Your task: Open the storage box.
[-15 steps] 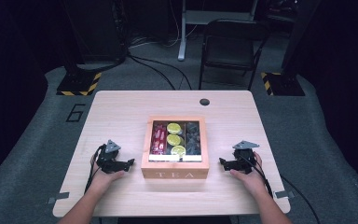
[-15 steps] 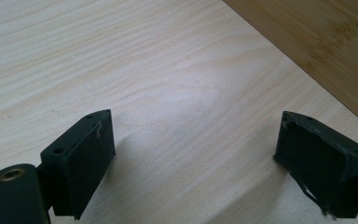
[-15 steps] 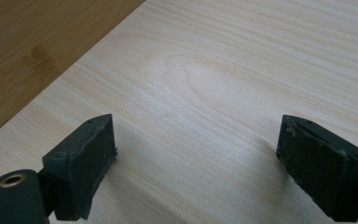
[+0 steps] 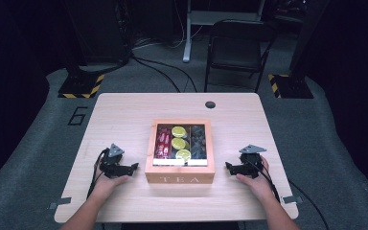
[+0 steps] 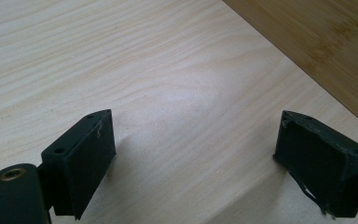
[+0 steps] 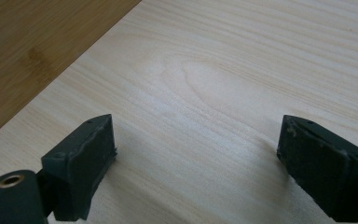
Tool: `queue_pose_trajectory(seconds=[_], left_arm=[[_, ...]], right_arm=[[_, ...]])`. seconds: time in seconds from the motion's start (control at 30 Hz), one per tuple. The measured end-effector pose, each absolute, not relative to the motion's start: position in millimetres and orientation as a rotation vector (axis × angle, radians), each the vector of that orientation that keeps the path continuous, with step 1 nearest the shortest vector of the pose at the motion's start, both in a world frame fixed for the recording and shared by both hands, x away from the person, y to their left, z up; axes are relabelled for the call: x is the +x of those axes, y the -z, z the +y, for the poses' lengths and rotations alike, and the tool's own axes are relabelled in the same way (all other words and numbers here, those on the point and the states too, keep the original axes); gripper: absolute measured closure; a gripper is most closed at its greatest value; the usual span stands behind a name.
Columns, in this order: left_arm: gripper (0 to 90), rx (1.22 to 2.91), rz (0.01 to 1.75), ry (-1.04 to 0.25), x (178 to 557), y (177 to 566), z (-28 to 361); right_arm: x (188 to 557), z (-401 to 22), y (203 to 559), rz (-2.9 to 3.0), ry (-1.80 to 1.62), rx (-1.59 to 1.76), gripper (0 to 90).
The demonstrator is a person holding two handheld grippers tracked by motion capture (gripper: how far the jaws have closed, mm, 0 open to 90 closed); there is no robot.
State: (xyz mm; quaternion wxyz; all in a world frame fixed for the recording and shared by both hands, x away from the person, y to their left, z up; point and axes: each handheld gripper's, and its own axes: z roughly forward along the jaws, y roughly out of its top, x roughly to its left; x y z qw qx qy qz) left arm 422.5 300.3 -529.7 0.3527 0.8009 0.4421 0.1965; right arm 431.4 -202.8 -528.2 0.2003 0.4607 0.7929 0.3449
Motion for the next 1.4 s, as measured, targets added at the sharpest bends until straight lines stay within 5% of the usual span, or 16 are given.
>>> queue_pose_trajectory(seconds=[0.33,0.8,1.4], left_arm=[[12.5,2.066,1.158,-0.505,421,529,300],[27.0,1.949,1.257,-0.479,419,509,311],[33.9,1.946,1.199,-0.525,399,491,312]], right_arm=[[432,-201,529,2.197,-0.953,1.311,8.1],[427,-206,517,2.240,-0.924,1.372,31.3],[416,-198,493,2.227,-0.996,1.325,38.0]])
